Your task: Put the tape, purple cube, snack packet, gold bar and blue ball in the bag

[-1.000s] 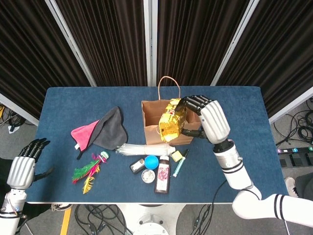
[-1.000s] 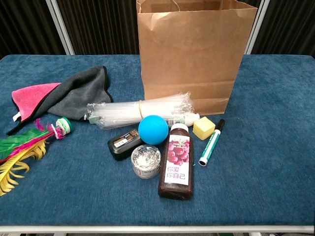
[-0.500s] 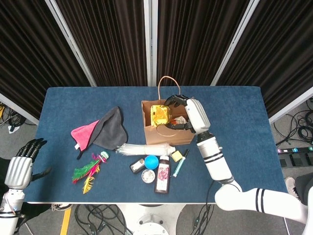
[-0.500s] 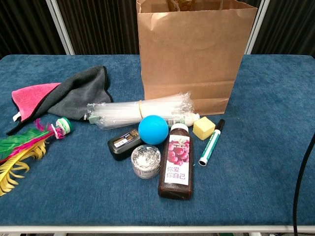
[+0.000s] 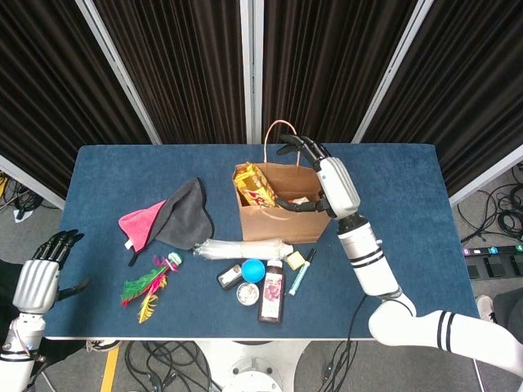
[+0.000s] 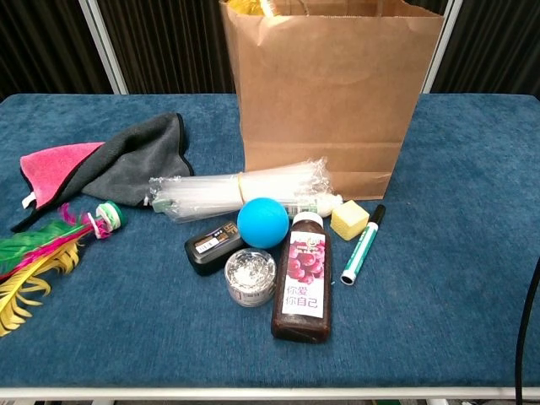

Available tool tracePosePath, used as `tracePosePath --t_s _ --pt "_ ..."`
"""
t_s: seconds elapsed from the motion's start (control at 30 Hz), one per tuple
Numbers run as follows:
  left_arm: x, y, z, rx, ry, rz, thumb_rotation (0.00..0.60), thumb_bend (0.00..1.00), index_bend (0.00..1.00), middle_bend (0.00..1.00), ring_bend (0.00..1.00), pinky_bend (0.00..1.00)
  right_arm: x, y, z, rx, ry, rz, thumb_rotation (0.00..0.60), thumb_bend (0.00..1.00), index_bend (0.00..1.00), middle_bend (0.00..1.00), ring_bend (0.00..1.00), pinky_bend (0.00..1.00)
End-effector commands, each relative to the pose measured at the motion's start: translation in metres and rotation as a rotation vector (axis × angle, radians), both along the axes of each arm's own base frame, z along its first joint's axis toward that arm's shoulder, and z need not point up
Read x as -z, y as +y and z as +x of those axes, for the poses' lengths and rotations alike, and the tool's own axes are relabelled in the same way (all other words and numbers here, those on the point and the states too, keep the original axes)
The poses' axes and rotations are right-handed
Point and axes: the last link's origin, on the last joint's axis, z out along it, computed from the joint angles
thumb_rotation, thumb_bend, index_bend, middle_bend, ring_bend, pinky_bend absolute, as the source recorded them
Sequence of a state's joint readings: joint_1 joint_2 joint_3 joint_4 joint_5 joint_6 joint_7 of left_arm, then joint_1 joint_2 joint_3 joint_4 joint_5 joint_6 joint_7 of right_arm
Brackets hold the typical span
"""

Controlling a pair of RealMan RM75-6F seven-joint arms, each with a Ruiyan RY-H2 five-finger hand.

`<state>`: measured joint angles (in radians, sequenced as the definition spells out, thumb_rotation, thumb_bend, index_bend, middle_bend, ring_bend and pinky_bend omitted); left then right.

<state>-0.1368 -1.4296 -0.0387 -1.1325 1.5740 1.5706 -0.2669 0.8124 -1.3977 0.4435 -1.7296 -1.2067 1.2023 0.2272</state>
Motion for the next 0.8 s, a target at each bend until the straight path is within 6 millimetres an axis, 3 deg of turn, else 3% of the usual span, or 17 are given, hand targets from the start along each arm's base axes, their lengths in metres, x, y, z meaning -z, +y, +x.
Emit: tracePosePath --t_s 0.03,0.2,0.43,0.63,0.8 --pt "0.000 0.001 0.001 0.003 -0.001 -0.001 0.600 0.22 0.22 0.26 0.16 0.25 -0.017 0.007 0.005 -0.075 -0.023 -0.096 0.600 0.00 0.14 0.29 0.12 0.14" --pt "0.001 0.002 0.003 0.004 -0.005 -0.007 0.600 0.22 0.22 0.26 0.16 0.25 -0.040 0.026 0.010 -0.177 0.011 -0.226 0.600 0.00 0.14 0.30 0.12 0.14" --pt "0.003 0.000 0.004 0.007 -0.009 -0.007 0.600 0.22 0.22 0.26 0.16 0.25 -0.056 0.076 0.013 -0.336 0.158 -0.293 0.600 0.00 0.20 0.36 0.19 0.21" --pt "0.000 -0.001 0.006 0.013 -0.008 0.007 0.600 0.22 0.22 0.26 0.16 0.25 -0.039 0.121 0.002 -0.412 0.384 -0.157 0.600 0.00 0.26 0.37 0.23 0.28" --pt "0.000 -0.003 0.007 0.008 -0.016 0.010 0.600 0.22 0.22 0.26 0.16 0.25 -0.010 0.131 -0.016 -0.418 0.620 -0.030 0.600 0.00 0.28 0.38 0.25 0.32"
